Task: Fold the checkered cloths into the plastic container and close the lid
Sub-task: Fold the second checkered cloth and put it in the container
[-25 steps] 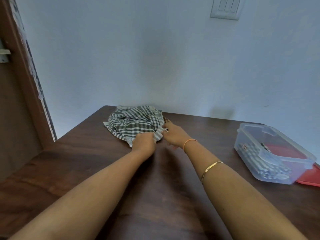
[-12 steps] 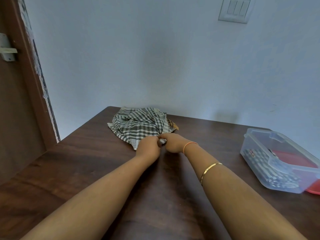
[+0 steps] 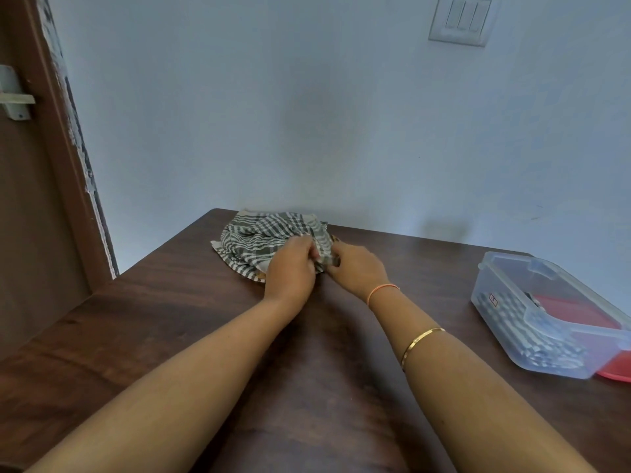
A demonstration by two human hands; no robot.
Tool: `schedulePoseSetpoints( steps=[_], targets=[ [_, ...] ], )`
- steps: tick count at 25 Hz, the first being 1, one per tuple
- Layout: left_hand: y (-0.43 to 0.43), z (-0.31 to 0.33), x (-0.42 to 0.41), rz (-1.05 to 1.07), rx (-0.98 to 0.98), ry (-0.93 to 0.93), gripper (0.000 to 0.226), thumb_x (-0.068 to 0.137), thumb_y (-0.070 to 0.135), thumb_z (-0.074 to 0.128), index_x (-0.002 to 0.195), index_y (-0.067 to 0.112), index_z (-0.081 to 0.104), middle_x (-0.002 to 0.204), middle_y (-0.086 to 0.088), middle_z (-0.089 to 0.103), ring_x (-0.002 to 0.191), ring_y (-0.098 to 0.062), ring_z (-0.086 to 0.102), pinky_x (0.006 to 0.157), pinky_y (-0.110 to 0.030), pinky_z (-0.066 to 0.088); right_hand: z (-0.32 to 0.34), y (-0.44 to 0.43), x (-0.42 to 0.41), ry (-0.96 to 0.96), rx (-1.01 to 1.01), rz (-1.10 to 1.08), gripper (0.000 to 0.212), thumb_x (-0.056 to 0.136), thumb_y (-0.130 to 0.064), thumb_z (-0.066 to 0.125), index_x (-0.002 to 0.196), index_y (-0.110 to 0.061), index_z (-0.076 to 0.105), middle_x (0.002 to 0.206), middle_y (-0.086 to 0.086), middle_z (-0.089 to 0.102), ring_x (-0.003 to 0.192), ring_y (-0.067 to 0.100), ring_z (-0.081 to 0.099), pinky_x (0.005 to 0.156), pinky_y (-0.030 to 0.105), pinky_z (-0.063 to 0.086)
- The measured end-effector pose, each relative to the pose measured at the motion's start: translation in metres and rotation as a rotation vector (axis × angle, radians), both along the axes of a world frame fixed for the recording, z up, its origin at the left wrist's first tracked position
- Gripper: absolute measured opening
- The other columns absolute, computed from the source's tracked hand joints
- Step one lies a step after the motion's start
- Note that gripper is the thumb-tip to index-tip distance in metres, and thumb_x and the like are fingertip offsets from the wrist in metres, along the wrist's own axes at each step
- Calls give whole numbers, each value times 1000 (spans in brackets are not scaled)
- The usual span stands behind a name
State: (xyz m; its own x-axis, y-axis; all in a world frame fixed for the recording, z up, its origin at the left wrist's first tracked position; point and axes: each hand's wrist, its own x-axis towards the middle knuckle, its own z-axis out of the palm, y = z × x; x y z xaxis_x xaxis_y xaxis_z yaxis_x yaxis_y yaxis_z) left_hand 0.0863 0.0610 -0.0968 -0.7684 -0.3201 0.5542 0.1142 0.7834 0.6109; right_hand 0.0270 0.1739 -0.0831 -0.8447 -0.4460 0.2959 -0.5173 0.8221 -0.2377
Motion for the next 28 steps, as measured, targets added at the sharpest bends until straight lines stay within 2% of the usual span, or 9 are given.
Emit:
schedulePoseSetpoints(
  steps=[4, 8, 15, 17, 20, 22, 25, 26, 28],
  targets=[
    [-11, 4, 3, 27, -57, 122, 28, 74, -10, 47, 67, 14, 61, 86, 2, 55, 92, -24, 47, 71, -29, 35, 14, 12, 3, 234, 62, -106, 20, 91, -29, 46, 98, -13, 55, 98, 13, 67, 94, 35, 62, 65, 32, 37],
    [-12, 4, 7, 134, -228, 146, 44, 79, -12, 46, 106, 12, 71, 110, -2, 64, 102, -31, 45, 77, -33, 40, 23, 20, 4, 349, 145, -156, 18, 92, -16, 42, 105, -10, 53, 96, 13, 68, 88, 36, 64, 58, 29, 32],
    [-5, 48, 7, 173, -229, 250, 45, 83, -12, 42, 124, 2, 56, 135, -12, 49, 109, -37, 49, 84, -40, 46, 49, 45, 4, 339, -106, -331, 12, 92, -15, 41, 97, -8, 48, 79, 13, 60, 67, 32, 50, 55, 28, 29],
    [1, 55, 5, 190, -237, 245, 38, 90, -5, 44, 127, 1, 51, 142, -10, 40, 110, -36, 48, 84, -40, 47, 60, 50, 7, 337, -300, -328, 9, 92, -17, 40, 87, -11, 44, 74, 11, 52, 66, 31, 49, 54, 31, 32],
    [3, 72, 1, 199, -181, 256, 41, 92, -2, 45, 132, 1, 43, 150, -8, 29, 115, -36, 49, 88, -42, 48, 82, 53, 9, 255, -894, -183, 8, 93, -14, 43, 85, -13, 41, 73, 8, 53, 67, 28, 55, 63, 44, 50],
    [2, 84, -1, 183, -154, 301, 44, 90, -4, 44, 134, 1, 41, 152, -7, 26, 112, -34, 53, 84, -41, 49, 97, 55, 13, 284, -1133, -30, 8, 93, -9, 44, 88, -13, 39, 70, -1, 49, 62, 20, 54, 66, 47, 55],
    [4, 97, -2, 197, -97, 344, 49, 89, -5, 44, 137, 4, 37, 151, -9, 28, 117, -33, 50, 86, -42, 49, 108, 60, 19, 490, -954, -42, 8, 91, -11, 48, 88, -15, 42, 74, -7, 50, 67, 13, 49, 58, 30, 44],
    [5, 98, -2, 224, -87, 329, 50, 90, -3, 44, 138, 5, 36, 148, -10, 31, 120, -33, 47, 88, -42, 47, 106, 64, 18, 539, -861, -101, 7, 89, -13, 51, 86, -15, 46, 88, -3, 55, 78, 15, 52, 62, 24, 41],
    [2, 98, -1, 293, -78, 276, 49, 90, 1, 44, 138, 7, 36, 143, -13, 35, 121, -35, 45, 88, -45, 44, 96, 74, 11, 571, -786, -267, 6, 84, -15, 56, 81, -14, 52, 115, 6, 54, 102, 22, 51, 77, 30, 43]
  ],
)
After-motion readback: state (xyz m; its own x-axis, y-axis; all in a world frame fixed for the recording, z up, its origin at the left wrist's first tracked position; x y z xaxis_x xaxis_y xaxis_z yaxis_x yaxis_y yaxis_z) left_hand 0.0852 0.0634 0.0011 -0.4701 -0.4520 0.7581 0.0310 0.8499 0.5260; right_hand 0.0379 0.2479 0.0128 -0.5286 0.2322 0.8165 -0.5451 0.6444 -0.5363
